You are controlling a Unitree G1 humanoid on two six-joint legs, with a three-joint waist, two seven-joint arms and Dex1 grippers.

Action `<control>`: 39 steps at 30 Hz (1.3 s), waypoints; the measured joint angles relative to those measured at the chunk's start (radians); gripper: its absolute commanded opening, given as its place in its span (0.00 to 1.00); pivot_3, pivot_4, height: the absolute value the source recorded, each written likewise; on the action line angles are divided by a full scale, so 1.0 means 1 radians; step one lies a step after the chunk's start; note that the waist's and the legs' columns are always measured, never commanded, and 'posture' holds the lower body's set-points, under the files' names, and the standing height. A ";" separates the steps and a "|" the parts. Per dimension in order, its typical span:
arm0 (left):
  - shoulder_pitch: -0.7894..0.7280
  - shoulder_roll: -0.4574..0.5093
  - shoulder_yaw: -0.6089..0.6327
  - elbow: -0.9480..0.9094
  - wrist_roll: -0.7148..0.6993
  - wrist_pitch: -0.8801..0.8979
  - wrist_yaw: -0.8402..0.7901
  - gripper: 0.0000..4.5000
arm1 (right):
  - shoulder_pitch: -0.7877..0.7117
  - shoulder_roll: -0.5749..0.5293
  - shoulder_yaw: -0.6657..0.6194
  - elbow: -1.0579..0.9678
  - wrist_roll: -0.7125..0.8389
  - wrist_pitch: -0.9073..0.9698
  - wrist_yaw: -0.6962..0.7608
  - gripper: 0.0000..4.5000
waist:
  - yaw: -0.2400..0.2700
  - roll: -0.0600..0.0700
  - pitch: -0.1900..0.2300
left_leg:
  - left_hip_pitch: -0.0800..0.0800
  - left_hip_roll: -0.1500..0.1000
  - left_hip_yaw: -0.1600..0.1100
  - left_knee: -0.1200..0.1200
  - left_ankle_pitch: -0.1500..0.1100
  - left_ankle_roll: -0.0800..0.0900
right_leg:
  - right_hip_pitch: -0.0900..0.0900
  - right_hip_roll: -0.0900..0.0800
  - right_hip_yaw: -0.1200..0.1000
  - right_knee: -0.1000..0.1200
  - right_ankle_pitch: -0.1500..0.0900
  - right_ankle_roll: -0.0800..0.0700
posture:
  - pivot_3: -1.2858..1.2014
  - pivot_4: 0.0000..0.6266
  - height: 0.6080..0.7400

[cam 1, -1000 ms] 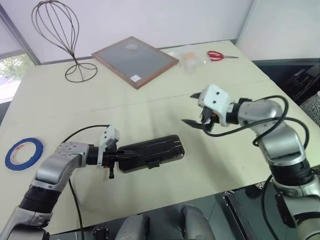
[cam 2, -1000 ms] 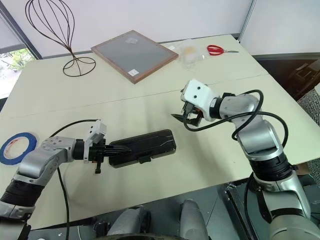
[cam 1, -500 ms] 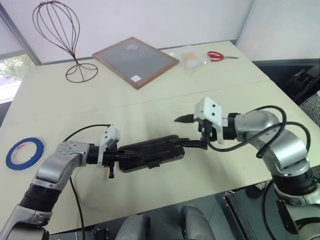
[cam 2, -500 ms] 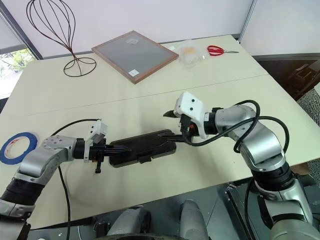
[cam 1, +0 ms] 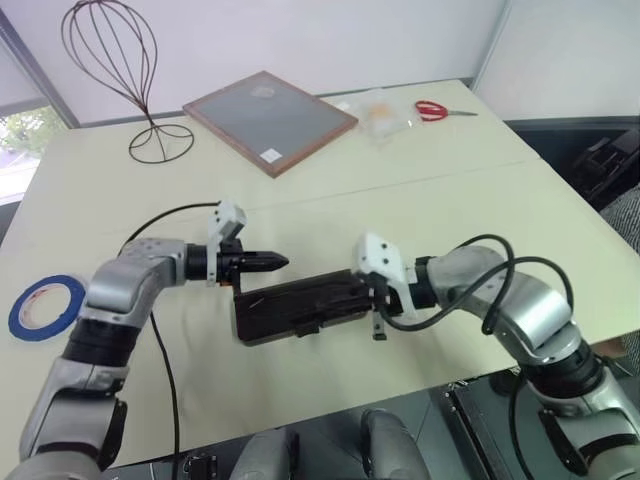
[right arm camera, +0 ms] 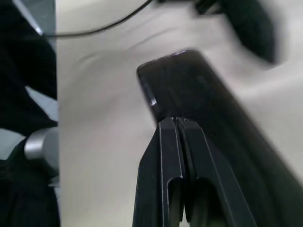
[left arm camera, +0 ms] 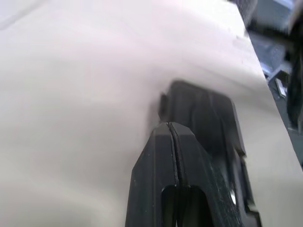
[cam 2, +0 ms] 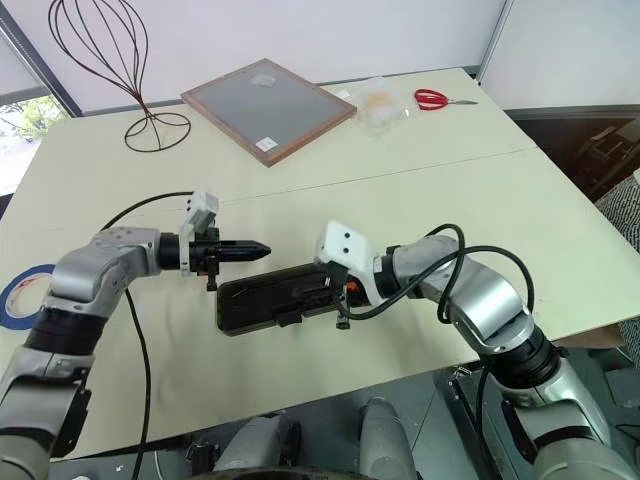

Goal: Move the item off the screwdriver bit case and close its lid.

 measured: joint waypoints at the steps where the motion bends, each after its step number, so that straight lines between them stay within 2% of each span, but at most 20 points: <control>1: -0.010 -0.014 -0.014 0.028 0.020 -0.018 -0.004 0.00 | 0.002 0.006 0.017 0.007 -0.004 0.000 -0.006 0.01 | 0.000 0.000 0.000 | 0.000 0.000 0.000 0.000 0.000 0.000 | 0.000 0.000 0.000 0.000 0.000 0.000 | 0.52 0.24 1.00; 7: -0.021 -0.098 -0.101 0.173 0.116 -0.120 -0.029 0.00 | 0.022 0.045 0.097 0.098 -0.043 -0.009 -0.024 0.01 | 0.001 -0.001 0.000 | -0.001 0.000 0.000 0.001 0.000 0.000 | 0.000 0.000 0.000 0.000 0.000 0.000 | 0.52 0.24 1.00; 13: -0.041 -0.155 -0.113 0.219 0.181 -0.197 -0.027 0.00 | 0.028 0.064 0.133 0.153 -0.092 -0.043 -0.041 0.01 | 0.001 -0.001 0.000 | 0.000 0.000 0.000 0.001 0.000 0.000 | 0.000 0.000 0.000 0.000 0.000 0.000 | 0.52 0.24 1.00; 26: -0.011 -0.173 -0.101 0.175 0.225 -0.218 -0.006 0.00 | 0.067 0.073 0.160 0.161 -0.157 -0.110 -0.061 0.01 | 0.001 -0.001 0.000 | 0.002 0.000 0.000 0.001 0.000 0.000 | 0.002 0.000 0.000 0.000 0.000 0.000 | 0.52 0.24 1.00; 39: 0.006 -0.173 -0.085 0.167 0.241 -0.234 -0.004 0.00 | 0.104 0.080 0.232 0.150 -0.291 -0.233 -0.119 0.01 | 0.000 -0.001 -0.001 | 0.003 0.000 0.000 0.001 0.000 0.000 | 0.002 0.000 0.000 0.001 0.000 0.000 | 0.52 0.24 1.00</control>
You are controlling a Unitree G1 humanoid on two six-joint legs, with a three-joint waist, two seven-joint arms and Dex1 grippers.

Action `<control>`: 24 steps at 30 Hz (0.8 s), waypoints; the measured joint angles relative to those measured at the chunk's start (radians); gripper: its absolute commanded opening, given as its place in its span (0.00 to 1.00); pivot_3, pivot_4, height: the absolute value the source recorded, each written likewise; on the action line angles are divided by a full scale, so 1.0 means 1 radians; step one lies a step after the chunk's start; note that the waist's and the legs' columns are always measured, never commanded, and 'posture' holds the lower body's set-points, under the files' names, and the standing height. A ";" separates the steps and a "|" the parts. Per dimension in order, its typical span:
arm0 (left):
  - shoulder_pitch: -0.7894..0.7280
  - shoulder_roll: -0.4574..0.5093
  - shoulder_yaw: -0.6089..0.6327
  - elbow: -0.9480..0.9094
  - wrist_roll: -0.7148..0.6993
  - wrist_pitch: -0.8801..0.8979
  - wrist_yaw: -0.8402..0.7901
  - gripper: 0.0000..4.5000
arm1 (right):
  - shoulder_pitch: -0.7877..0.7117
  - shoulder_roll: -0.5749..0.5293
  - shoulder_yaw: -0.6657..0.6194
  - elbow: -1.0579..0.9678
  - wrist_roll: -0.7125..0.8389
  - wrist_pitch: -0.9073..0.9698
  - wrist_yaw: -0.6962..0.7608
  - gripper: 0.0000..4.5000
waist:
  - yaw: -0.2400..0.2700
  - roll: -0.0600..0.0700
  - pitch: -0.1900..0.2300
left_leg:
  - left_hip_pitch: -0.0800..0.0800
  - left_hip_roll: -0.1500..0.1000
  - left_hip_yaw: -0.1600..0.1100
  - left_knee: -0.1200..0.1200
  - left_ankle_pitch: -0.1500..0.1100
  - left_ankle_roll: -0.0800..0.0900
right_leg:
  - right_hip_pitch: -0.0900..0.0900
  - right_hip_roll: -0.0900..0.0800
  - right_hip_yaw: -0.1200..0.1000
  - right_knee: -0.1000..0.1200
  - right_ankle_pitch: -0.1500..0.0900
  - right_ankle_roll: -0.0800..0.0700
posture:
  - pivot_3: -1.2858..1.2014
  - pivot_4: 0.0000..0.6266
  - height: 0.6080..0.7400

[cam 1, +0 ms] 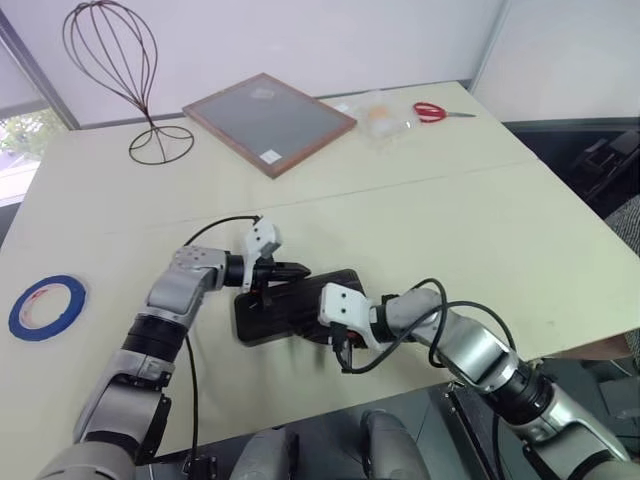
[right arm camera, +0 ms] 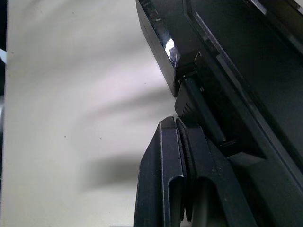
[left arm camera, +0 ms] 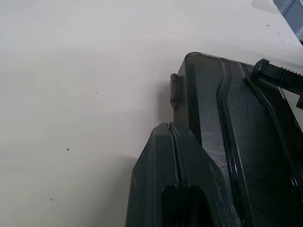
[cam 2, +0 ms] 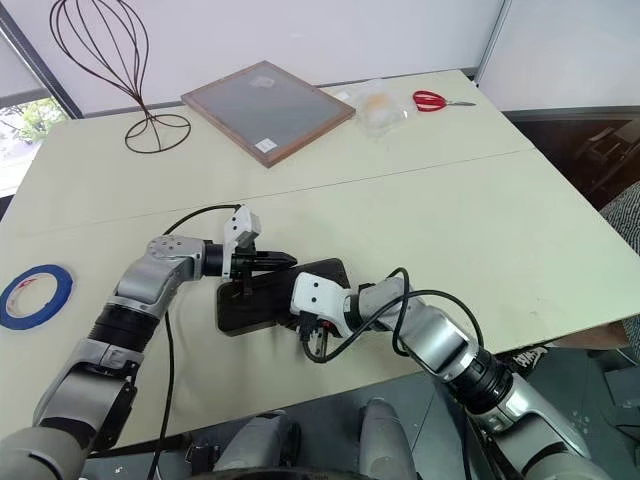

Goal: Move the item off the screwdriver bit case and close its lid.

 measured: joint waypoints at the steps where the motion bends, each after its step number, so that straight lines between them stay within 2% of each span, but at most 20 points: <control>1: 0.000 0.000 0.001 0.000 0.001 0.000 0.000 0.00 | 0.003 0.000 0.004 -0.001 -0.012 -0.007 -0.004 0.01 | 0.000 0.000 0.000 | 0.000 0.000 0.000 0.000 0.000 0.000 | 0.000 0.000 0.000 0.000 0.000 0.000 | 0.52 0.24 1.00; 20: 0.003 -0.006 0.018 0.000 0.013 0.000 0.000 0.00 | 0.008 0.010 0.016 -0.008 -0.071 -0.018 -0.017 0.01 | -0.001 0.000 0.000 | 0.000 0.000 0.000 0.000 0.000 0.000 | 0.000 0.000 0.000 0.000 0.000 0.000 | 0.52 0.24 1.00; 24: 0.004 -0.010 0.021 -0.003 0.010 0.003 0.000 0.00 | 0.018 -0.042 -0.027 -0.064 -0.043 0.044 -0.007 0.01 | 0.002 0.000 0.000 | -0.001 0.000 0.000 0.000 0.000 0.000 | 0.000 0.000 0.000 -0.001 0.000 0.000 | 0.52 0.24 1.00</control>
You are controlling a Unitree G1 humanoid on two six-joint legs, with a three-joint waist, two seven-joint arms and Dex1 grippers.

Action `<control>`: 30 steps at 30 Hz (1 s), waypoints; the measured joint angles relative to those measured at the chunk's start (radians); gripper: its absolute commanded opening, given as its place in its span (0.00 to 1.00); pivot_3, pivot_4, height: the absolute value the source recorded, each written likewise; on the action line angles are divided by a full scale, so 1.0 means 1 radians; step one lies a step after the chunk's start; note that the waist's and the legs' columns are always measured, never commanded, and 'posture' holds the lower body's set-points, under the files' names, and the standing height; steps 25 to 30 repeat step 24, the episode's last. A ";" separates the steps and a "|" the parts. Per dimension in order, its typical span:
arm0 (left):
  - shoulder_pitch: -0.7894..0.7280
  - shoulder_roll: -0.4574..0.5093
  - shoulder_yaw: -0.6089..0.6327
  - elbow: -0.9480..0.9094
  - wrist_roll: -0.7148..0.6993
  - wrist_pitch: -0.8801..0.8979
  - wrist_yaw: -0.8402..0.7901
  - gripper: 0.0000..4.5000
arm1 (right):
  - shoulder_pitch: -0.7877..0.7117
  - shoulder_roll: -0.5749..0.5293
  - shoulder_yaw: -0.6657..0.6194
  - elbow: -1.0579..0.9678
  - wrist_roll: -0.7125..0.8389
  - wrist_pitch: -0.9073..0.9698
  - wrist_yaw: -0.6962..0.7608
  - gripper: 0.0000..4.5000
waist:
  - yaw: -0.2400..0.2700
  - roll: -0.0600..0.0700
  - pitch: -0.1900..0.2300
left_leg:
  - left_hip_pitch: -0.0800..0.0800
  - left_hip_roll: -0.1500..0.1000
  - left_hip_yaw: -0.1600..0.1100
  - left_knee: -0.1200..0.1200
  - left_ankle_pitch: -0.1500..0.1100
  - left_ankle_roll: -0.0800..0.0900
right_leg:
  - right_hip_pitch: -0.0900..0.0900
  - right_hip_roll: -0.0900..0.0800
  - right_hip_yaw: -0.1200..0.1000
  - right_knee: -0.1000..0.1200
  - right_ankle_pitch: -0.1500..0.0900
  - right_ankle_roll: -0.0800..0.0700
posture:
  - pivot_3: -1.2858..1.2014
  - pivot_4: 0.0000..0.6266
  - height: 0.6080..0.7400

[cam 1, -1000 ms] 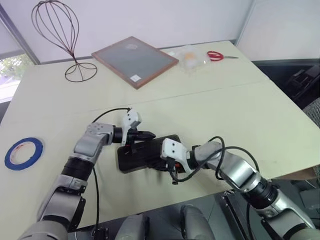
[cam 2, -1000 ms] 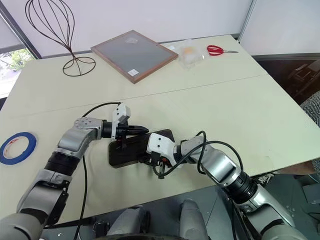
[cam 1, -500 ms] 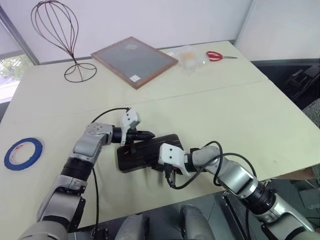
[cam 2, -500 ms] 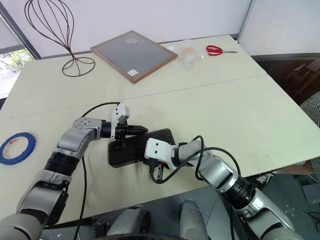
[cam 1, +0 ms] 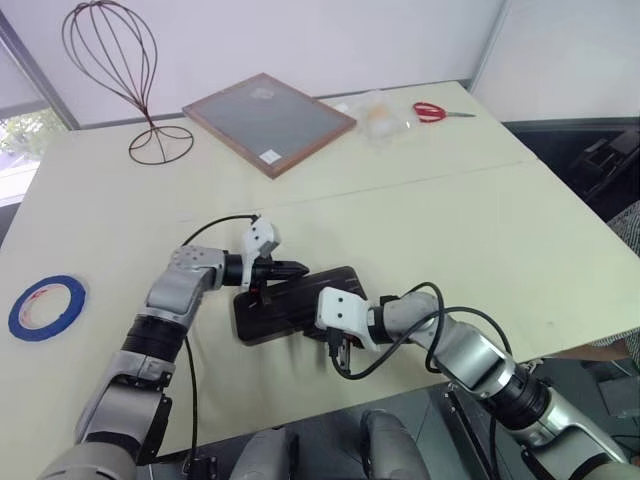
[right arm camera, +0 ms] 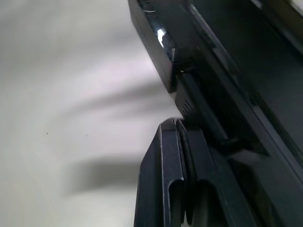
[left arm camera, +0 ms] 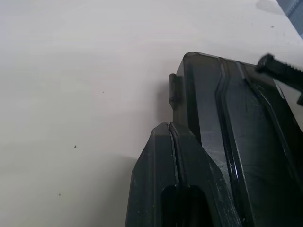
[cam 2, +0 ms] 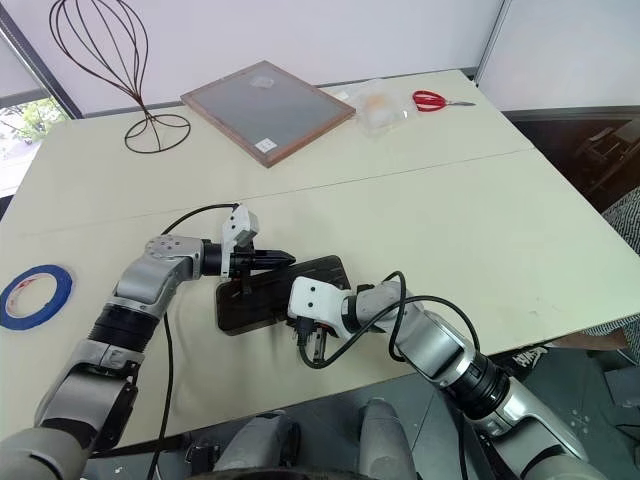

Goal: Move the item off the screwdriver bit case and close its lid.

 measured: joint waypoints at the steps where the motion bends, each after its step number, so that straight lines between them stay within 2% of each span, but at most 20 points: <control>1: 0.004 0.004 0.002 -0.009 -0.001 0.004 0.000 0.00 | 0.010 -0.023 -0.033 -0.023 0.020 0.017 0.009 0.01 | 0.000 0.000 0.000 | 0.000 0.000 0.000 0.000 0.000 0.000 | 0.000 0.000 0.000 0.000 0.000 0.000 | 0.52 0.24 1.00; 7: 0.052 0.058 0.023 -0.116 -0.050 0.100 -0.011 0.00 | 0.021 -0.164 -0.287 -0.180 0.149 0.134 0.064 0.01 | 0.000 -0.002 0.002 | -0.002 0.000 0.000 0.000 0.000 0.000 | -0.002 0.000 0.000 0.000 0.000 0.000 | 0.52 0.24 1.00; 13: 0.075 0.180 0.165 -0.322 -0.144 0.194 0.029 0.00 | -0.024 -0.284 -0.450 -0.204 0.246 0.159 0.134 0.01 | 0.000 -0.002 0.003 | -0.001 0.001 0.000 -0.001 0.000 0.001 | -0.002 0.000 0.000 0.000 0.000 0.000 | 0.52 0.24 1.00; 17: 0.192 0.251 0.245 -0.476 -0.223 0.302 0.064 0.00 | -0.039 -0.376 -0.525 -0.176 0.287 0.143 0.194 0.01 | -0.001 -0.002 0.004 | -0.002 0.001 0.001 -0.001 -0.001 0.002 | -0.002 0.000 0.001 -0.001 0.000 0.000 | 0.52 0.24 1.00; 20: 0.336 0.322 0.358 -0.649 -0.311 0.406 0.098 0.00 | -0.037 -0.441 -0.578 -0.145 0.305 0.104 0.245 0.01 | -0.001 -0.003 0.007 | -0.002 0.002 0.001 -0.002 -0.001 0.002 | -0.002 0.000 0.001 -0.001 0.000 0.000 | 0.52 0.24 1.00; 24: 0.467 0.359 0.490 -0.812 -0.424 0.502 0.140 0.00 | -0.033 -0.477 -0.612 -0.116 0.315 0.060 0.283 0.01 | 0.002 -0.004 0.007 | -0.001 0.003 0.001 -0.001 -0.001 0.002 | -0.001 -0.001 0.001 -0.002 0.000 0.000 | 0.52 0.24 1.00; 30: 0.467 0.359 0.490 -0.812 -0.424 0.502 0.140 0.00 | -0.033 -0.477 -0.612 -0.116 0.315 0.060 0.283 0.01 | 0.002 -0.004 0.007 | -0.001 0.003 0.001 -0.001 -0.001 0.002 | -0.001 -0.001 0.001 -0.002 0.000 0.000 | 0.52 0.24 1.00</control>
